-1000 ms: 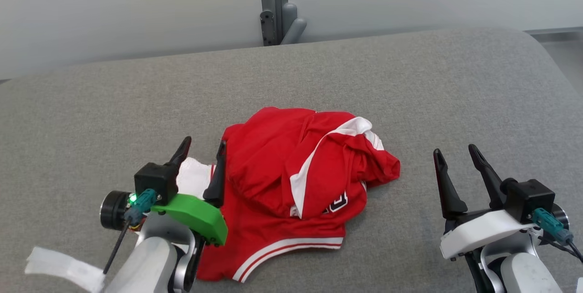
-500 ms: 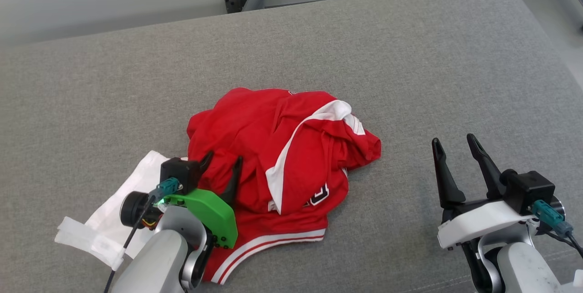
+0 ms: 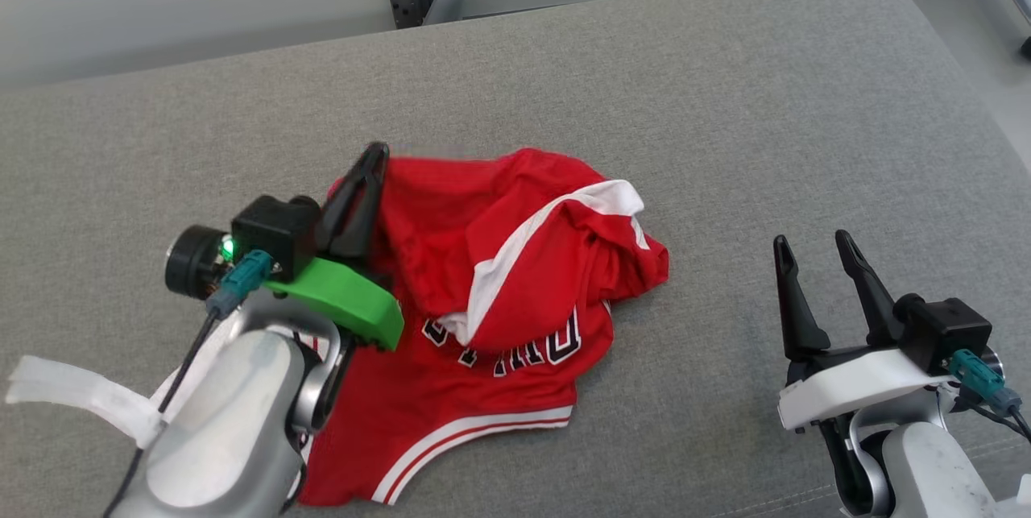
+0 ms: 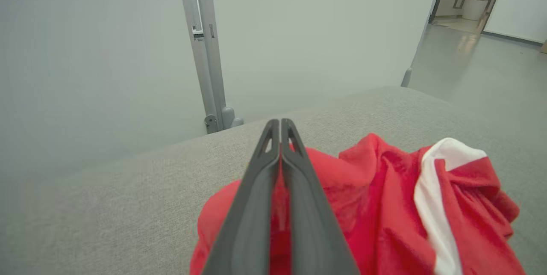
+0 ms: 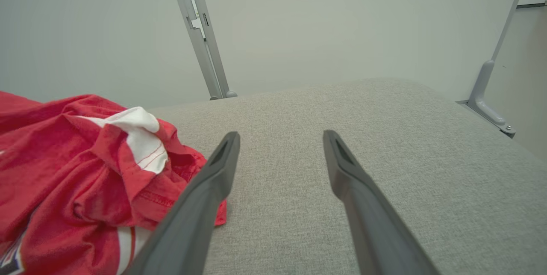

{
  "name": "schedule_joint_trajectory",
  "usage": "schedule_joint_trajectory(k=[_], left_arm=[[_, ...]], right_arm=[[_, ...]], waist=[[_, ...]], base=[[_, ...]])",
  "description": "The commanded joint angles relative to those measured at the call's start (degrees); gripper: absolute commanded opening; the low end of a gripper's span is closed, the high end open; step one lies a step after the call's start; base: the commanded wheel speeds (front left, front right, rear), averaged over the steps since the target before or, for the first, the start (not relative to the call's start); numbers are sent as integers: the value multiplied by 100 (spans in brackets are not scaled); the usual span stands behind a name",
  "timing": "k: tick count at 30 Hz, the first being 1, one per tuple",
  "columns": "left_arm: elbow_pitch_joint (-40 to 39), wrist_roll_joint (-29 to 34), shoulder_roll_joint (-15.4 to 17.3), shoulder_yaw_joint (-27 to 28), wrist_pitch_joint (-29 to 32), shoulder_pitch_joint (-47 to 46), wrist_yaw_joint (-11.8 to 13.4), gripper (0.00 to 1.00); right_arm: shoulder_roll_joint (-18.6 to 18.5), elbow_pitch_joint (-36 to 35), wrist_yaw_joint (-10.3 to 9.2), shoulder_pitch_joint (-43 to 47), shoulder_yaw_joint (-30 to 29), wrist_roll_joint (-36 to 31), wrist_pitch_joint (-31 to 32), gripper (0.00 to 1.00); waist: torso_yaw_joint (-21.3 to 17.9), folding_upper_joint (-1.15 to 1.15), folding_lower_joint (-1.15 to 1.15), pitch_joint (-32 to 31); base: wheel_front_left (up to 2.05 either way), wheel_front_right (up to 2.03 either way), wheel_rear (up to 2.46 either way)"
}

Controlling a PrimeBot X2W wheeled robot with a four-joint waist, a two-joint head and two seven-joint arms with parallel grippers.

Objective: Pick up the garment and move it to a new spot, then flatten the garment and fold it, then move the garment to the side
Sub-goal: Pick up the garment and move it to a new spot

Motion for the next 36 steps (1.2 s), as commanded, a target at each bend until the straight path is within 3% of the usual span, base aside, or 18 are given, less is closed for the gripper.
schedule_joint_trajectory(k=[1, 10, 19, 24, 28, 36], left_arm=[[-175, 74, 118, 71, -45, -171, 66, 0], [-1425, 539, 761, 493, 173, -1156, 301, 0], [-1750, 512, 1395, 1141, 609, -1539, 552, 0], [-1382, 340, 1649, 1474, 626, -1572, 594, 0], [-873, 203, 1653, 1664, 476, -1673, 566, 0], [598, -88, 1671, 1998, -60, -2121, 430, 0]], right_arm=[[8, 13, 0, -3, -28, -32, -39, 100], [72, 6, 0, 120, -179, -37, -63, 100], [22, -193, 0, 122, -274, -100, -3, 100], [-59, -381, 0, 21, -225, -133, 127, 100], [-163, -529, 0, -70, -191, -130, 257, 100], [-370, -932, 0, -251, -30, -151, 559, 100]], waist=[[-5, 0, 0, -27], [220, 0, 0, -154], [1156, 0, 0, -36], [1720, 0, 0, 212], [2041, 0, 0, 454], [2180, 0, 0, 967]], base=[[0, 0, 0], [0, 0, 0], [0, 0, 0], [0, 0, 0], [0, 0, 0], [0, 0, 0]])
